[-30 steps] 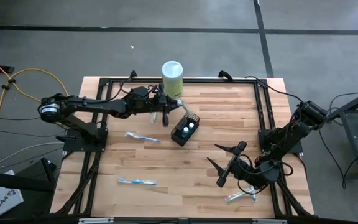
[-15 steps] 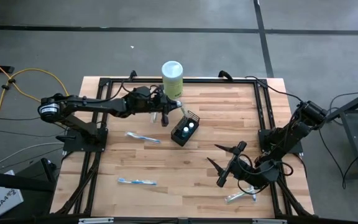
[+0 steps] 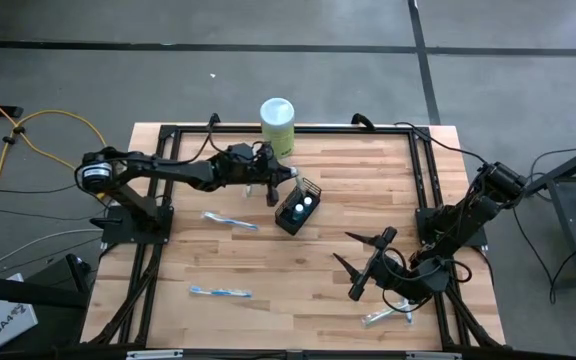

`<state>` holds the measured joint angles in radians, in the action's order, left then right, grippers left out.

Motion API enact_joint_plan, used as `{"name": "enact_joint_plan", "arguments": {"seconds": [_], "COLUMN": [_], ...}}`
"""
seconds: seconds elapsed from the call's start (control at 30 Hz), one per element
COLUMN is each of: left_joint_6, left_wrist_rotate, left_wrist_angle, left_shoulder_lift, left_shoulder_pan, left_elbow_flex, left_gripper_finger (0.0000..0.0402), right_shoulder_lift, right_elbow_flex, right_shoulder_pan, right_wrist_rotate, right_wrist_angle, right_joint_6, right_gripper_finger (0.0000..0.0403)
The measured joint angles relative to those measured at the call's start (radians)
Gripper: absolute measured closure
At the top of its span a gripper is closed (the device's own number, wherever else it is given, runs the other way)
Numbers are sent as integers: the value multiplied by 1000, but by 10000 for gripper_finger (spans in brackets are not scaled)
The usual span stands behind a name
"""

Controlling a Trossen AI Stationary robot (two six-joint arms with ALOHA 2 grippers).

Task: Pick & Place toothbrushing station
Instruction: Put the top right green toothbrush into the right section of the black wire organizer

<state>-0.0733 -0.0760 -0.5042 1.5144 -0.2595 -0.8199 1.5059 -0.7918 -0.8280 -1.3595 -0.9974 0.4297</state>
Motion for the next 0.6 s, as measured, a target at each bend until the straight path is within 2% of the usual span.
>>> {"name": "enact_joint_plan", "arguments": {"seconds": [0.27,0.37,0.6], "left_joint_6": [37,45,64], "left_wrist_rotate": [-1,-30,-48], "left_wrist_angle": [9,6,122], "left_shoulder_lift": [9,20,41], "left_shoulder_pan": [-8,-9,-23], "left_elbow_flex": [-6,-23,-79], "left_gripper_finger": [397,397,397], "right_shoulder_lift": [0,0,0], "right_elbow_flex": [0,0,0], "right_shoulder_pan": [10,20,33], "right_wrist_rotate": [1,1,15], "right_wrist_angle": [0,5,39], "right_joint_6": [0,-8,-44], "right_gripper_finger": [147,146,147]}}
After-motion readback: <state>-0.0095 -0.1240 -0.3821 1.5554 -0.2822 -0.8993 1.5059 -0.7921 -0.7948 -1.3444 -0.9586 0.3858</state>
